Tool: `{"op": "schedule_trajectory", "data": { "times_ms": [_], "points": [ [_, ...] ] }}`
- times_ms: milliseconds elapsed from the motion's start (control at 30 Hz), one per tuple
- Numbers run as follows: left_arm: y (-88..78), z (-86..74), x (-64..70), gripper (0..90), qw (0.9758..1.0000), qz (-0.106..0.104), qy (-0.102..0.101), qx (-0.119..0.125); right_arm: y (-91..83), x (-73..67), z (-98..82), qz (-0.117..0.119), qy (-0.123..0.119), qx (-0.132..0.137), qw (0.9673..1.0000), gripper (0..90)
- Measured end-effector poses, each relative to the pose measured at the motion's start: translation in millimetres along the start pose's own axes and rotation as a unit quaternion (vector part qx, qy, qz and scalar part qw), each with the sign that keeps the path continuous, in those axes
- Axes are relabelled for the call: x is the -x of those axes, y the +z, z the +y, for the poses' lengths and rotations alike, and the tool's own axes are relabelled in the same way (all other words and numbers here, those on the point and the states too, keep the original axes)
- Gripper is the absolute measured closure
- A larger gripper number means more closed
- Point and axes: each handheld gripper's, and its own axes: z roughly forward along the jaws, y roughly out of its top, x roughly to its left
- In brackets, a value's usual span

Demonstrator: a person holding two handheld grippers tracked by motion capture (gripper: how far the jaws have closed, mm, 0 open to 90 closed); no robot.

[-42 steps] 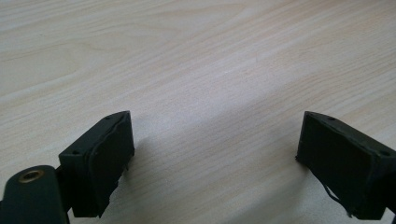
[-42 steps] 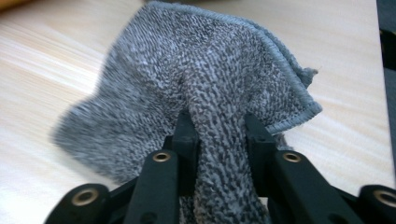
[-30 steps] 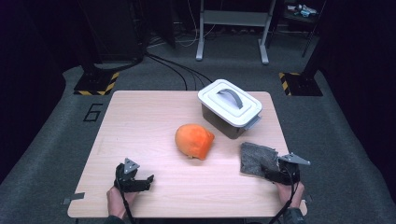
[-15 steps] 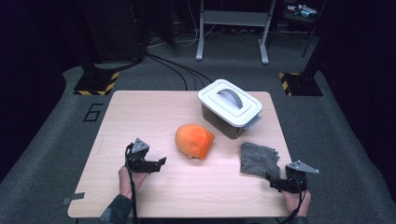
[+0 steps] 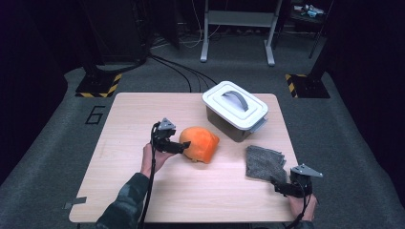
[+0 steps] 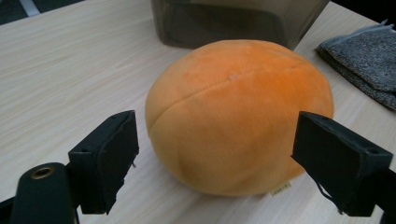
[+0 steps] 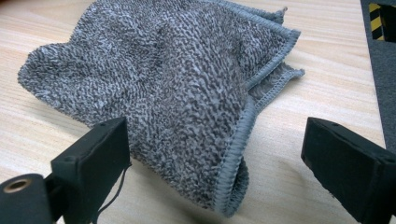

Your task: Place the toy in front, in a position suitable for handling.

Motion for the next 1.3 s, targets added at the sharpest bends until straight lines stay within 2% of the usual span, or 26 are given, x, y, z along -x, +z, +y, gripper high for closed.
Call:
{"op": "schedule_trajectory", "data": {
  "times_ms": [33, 67, 100, 167, 333, 400, 500, 600, 800, 867, 1000, 1033, 1200, 1233, 1300],
  "points": [
    [7.6, 0.9, -0.9, 15.2, 0.9999, -0.012, -0.001, -0.010, -0.9, -0.1, -0.4, -0.002, 0.002, 0.002, 1.0000, 7.8],
    [7.6, 0.9, -0.9, 15.4, 0.9999, -0.012, -0.001, -0.010, -0.9, -0.1, -0.4, -0.002, 0.002, 0.002, 1.0000, 7.8],
    [15.7, 0.3, -1.8, 16.7, 0.9996, -0.018, 0.000, -0.020, -0.4, 0.4, 0.0, 0.000, 0.005, 0.000, 1.0000, 7.8],
    [22.0, -2.4, -3.4, 20.5, 0.9989, -0.040, -0.004, -0.023, -1.0, 0.4, -0.4, -0.002, 0.002, 0.004, 1.0000, 8.8],
    [28.7, -7.5, 0.3, 39.4, 0.9991, -0.035, -0.011, -0.019, -1.0, -0.2, -0.6, -0.002, -0.002, 0.004, 1.0000, 9.2],
    [30.4, -11.1, 4.5, 46.9, 0.9996, -0.025, -0.004, -0.016, -1.2, -0.4, -0.8, -0.002, 0.000, 0.006, 1.0000, 9.6],
    [30.7, -15.1, 6.8, 57.8, 0.9998, -0.017, -0.009, -0.008, -1.5, -0.4, -1.0, -0.004, 0.000, 0.008, 1.0000, 9.9],
    [29.6, -15.3, 8.3, 65.2, 0.9999, -0.012, -0.010, -0.006, -1.2, -0.6, -0.9, -0.005, 0.002, 0.005, 1.0000, 10.2],
    [25.9, -14.3, 11.9, 70.5, 0.9998, -0.007, -0.019, 0.008, -0.6, -1.7, -0.4, -0.012, -0.002, 0.003, 0.9999, 10.7],
    [22.2, -13.8, 14.9, 71.4, 0.9995, -0.008, -0.028, 0.014, -0.4, -1.2, -0.6, -0.011, -0.006, 0.005, 0.9999, 10.7],
    [18.2, -14.0, 17.7, 73.0, 0.9988, -0.014, -0.041, 0.022, -0.8, -0.9, -0.7, -0.011, -0.003, 0.006, 0.9999, 10.7],
    [15.8, -15.0, 19.7, 73.3, 0.9983, -0.022, -0.046, 0.027, -0.7, -0.9, -0.6, -0.011, -0.002, 0.006, 0.9999, 10.7],
    [11.2, -17.8, 25.5, 73.9, 0.9977, -0.030, -0.052, 0.029, -0.7, -1.1, -0.7, -0.012, -0.001, 0.005, 0.9999, 10.8],
    [9.7, -19.0, 27.1, 73.9, 0.9968, -0.034, -0.063, 0.035, -0.6, -0.8, -0.5, -0.010, -0.001, 0.005, 0.9999, 10.7],
    [5.1, -21.2, 30.7, 73.9, 0.9962, -0.035, -0.069, 0.040, -0.6, -0.9, -0.5, -0.011, -0.001, 0.004, 0.9999, 10.8]
  ]
}}
